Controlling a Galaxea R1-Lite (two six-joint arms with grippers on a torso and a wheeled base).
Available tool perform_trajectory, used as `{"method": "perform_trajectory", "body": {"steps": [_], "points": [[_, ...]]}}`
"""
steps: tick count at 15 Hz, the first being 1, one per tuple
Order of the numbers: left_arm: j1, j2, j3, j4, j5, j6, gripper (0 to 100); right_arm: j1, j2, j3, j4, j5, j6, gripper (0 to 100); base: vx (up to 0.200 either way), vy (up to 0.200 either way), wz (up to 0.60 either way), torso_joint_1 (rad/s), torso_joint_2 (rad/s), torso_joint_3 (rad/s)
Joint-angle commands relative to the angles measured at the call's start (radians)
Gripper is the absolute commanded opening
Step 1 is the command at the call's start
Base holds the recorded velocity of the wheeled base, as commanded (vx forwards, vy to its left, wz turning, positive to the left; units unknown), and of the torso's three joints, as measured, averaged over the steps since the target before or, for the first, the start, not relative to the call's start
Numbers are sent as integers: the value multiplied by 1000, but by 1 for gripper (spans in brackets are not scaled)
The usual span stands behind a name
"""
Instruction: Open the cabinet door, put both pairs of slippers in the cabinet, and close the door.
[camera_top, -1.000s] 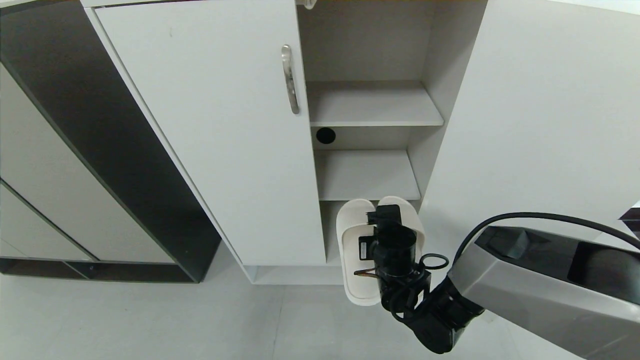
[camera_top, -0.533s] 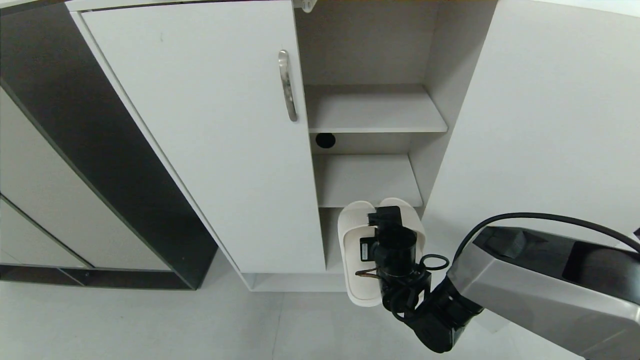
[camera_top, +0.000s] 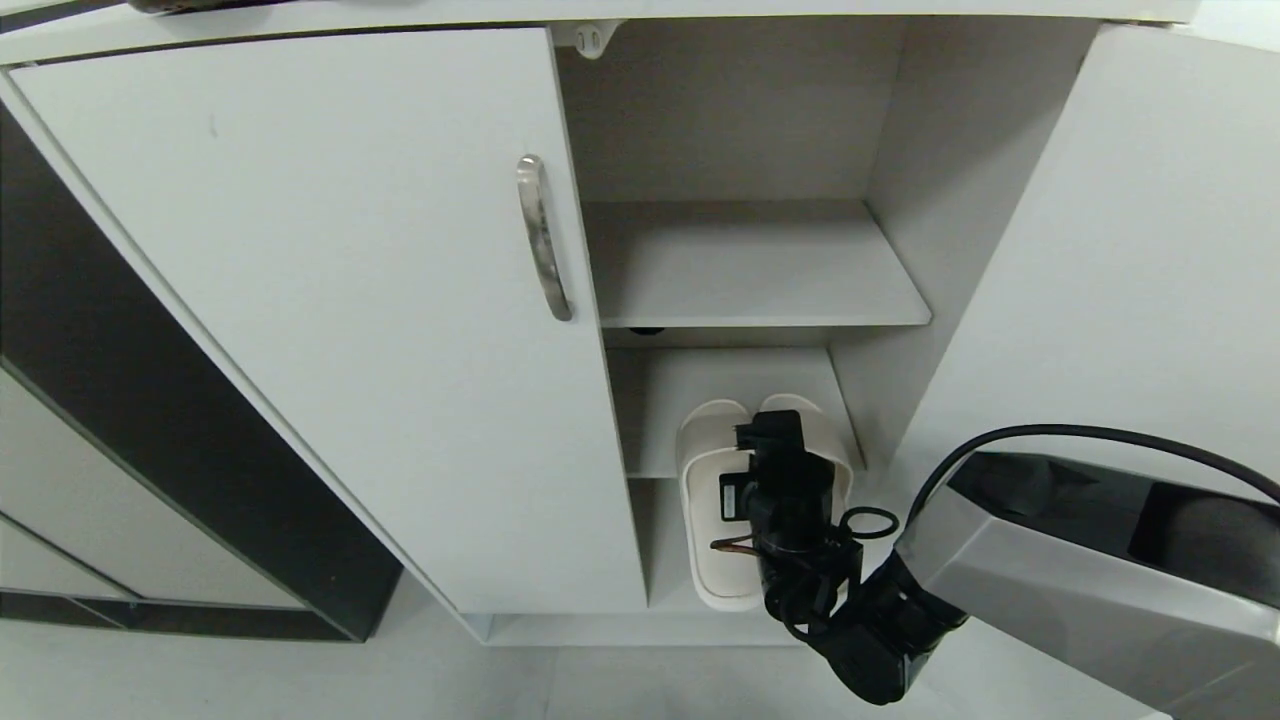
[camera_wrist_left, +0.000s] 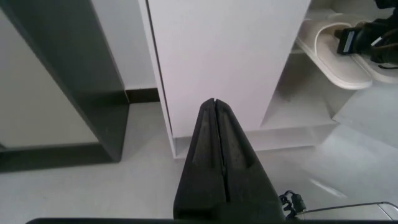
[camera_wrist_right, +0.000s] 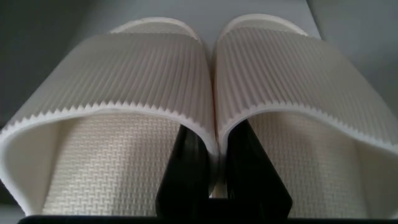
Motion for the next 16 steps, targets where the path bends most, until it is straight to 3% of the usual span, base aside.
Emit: {"method": "perform_trajectory", "body": {"steps": [1,11,16], "points": [[0,1,0,0,0,0,0,0,-6,-5,0,0,-5,0,200,0,0,7,12,2],[0,1,0,0,0,-2,0,-26,-9,-11,1,9,-4,0,0,0,0,0,0,0],[0,1,0,0,0,-2,0,-70,39,-156,76,37,-5,0,0,0,0,0,0,0]]}}
